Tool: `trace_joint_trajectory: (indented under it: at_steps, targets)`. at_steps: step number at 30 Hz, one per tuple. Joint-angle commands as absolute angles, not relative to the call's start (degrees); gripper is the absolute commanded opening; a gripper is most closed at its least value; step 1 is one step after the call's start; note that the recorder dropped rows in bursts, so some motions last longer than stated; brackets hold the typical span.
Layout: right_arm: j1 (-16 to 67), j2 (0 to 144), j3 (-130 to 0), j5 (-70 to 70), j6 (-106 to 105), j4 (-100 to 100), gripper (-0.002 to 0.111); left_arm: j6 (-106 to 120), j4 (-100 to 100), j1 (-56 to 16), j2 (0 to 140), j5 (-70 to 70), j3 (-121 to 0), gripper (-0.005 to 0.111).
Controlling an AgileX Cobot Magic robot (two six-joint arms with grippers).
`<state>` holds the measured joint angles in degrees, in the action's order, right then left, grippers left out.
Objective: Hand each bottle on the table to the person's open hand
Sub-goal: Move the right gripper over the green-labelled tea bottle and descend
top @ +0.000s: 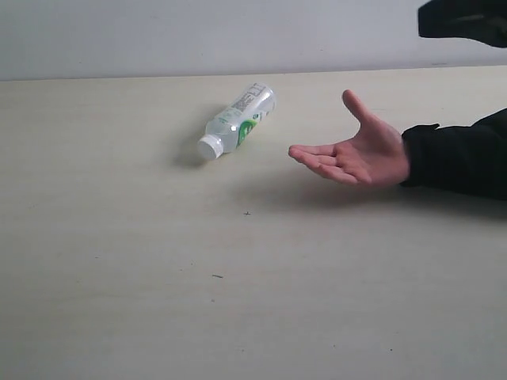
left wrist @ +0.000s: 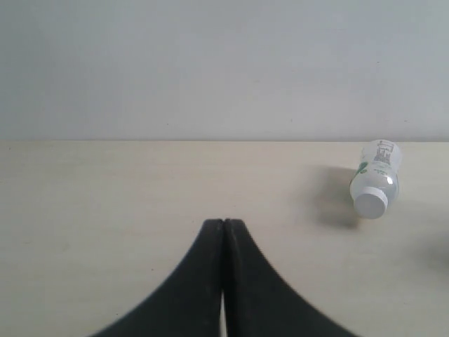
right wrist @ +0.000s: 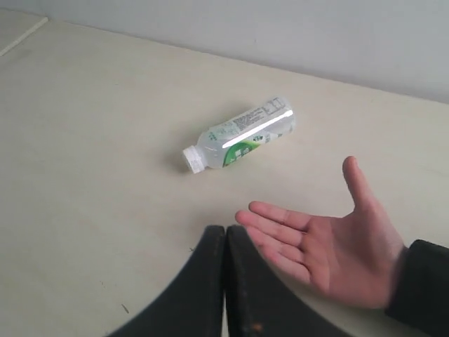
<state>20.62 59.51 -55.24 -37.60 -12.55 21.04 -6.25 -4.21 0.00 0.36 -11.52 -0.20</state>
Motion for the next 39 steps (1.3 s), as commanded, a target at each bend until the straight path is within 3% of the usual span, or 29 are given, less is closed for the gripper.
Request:
trace_joint_trajectory:
  at_steps: [1, 10, 25, 33, 37, 39]
  targets:
    - [20.3, 68.0, -61.3, -38.3, -7.4, 20.6, 0.000, -6.3, -4.4, 0.0, 0.0, -11.4, 0.0, 0.000]
    - [20.3, 79.3, -68.2, -39.2, -4.2, 21.0, 0.000, -6.3, -4.4, 0.0, 0.0, -11.4, 0.0, 0.000]
    - [20.3, 82.8, -68.7, -31.1, 5.6, 14.3, 0.000, -6.3, -4.4, 0.0, 0.0, -11.4, 0.0, 0.000]
    - [20.3, 97.2, -75.9, -29.7, 8.3, 16.1, 0.001, -6.3, -4.4, 0.0, 0.0, -11.4, 0.0, 0.000]
    - [20.3, 103.2, -80.2, -29.1, 8.3, 19.1, 0.015, -6.3, -4.4, 0.0, 0.0, -11.4, 0.0, 0.000]
    - [20.6, 108.3, -84.5, -30.6, 8.3, 20.9, 0.031, -6.3, -4.4, 0.0, 0.0, -11.4, 0.0, 0.000]
